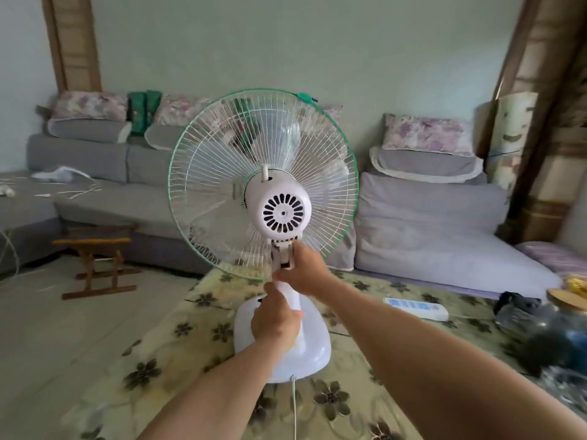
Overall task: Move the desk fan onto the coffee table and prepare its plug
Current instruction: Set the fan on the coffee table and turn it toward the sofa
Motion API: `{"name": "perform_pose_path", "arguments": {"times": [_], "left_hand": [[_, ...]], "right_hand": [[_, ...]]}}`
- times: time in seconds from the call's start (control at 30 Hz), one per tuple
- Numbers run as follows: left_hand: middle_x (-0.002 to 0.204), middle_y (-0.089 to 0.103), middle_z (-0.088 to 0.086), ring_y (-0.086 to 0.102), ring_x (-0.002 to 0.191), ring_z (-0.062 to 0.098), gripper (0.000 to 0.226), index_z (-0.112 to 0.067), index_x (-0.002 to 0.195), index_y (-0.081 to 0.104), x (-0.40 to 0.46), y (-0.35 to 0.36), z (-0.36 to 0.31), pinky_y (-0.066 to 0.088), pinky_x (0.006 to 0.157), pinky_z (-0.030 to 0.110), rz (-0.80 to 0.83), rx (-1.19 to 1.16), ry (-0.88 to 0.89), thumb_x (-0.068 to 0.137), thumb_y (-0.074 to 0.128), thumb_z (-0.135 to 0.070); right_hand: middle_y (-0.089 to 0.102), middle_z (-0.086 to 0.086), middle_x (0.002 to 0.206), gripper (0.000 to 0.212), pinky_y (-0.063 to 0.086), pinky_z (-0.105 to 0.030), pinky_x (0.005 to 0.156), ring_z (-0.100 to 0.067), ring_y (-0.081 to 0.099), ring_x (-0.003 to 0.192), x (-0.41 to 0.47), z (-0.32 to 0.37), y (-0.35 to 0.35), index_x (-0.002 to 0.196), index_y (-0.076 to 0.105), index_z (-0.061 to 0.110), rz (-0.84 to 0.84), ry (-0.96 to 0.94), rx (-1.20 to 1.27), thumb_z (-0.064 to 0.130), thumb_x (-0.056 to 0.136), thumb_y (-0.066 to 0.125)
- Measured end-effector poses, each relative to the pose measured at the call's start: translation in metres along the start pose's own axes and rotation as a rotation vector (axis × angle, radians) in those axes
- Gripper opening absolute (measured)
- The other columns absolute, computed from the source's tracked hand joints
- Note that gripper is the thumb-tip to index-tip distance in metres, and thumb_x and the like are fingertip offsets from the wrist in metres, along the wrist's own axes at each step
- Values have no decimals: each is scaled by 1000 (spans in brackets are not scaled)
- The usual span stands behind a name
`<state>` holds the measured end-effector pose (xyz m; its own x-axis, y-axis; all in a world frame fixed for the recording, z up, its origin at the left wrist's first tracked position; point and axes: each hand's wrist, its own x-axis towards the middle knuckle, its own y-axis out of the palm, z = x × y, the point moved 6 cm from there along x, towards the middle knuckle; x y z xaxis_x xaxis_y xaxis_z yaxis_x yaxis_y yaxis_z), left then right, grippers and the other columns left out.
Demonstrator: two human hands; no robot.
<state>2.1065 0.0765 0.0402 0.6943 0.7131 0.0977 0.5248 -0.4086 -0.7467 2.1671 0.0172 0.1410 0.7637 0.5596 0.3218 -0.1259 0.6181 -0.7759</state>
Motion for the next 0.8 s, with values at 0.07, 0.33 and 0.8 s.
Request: {"name": "perform_pose_path", "arguments": {"times": [0.07, 0.33, 0.8], "left_hand": [[137, 60, 9, 61, 123, 31, 85, -13, 150, 23, 1, 11, -17, 50, 97, 39, 33, 4, 41, 85, 69, -42], [131, 63, 9, 64, 117, 31, 74, -17, 142, 33, 0, 53, -61, 51, 92, 38, 158, -20, 195, 82, 72, -39], [123, 67, 10, 67, 111, 31, 70, -12, 135, 35, 16, 88, -84, 53, 93, 39, 218, -17, 300, 82, 75, -35]], "right_hand": [[47, 9, 71, 39, 31, -27, 52, -21, 50, 74, 1, -16, -15, 89, 42, 22, -24, 45, -24, 32, 73, 76], [67, -7, 103, 48, 56, -41, 79, -28, 64, 95, -4, -72, -47, 113, 54, 15, -78, 225, -33, 27, 71, 75], [67, -5, 96, 35, 54, -36, 70, -24, 64, 86, 5, -118, -49, 97, 53, 18, -140, 352, -70, 28, 73, 75]]}}
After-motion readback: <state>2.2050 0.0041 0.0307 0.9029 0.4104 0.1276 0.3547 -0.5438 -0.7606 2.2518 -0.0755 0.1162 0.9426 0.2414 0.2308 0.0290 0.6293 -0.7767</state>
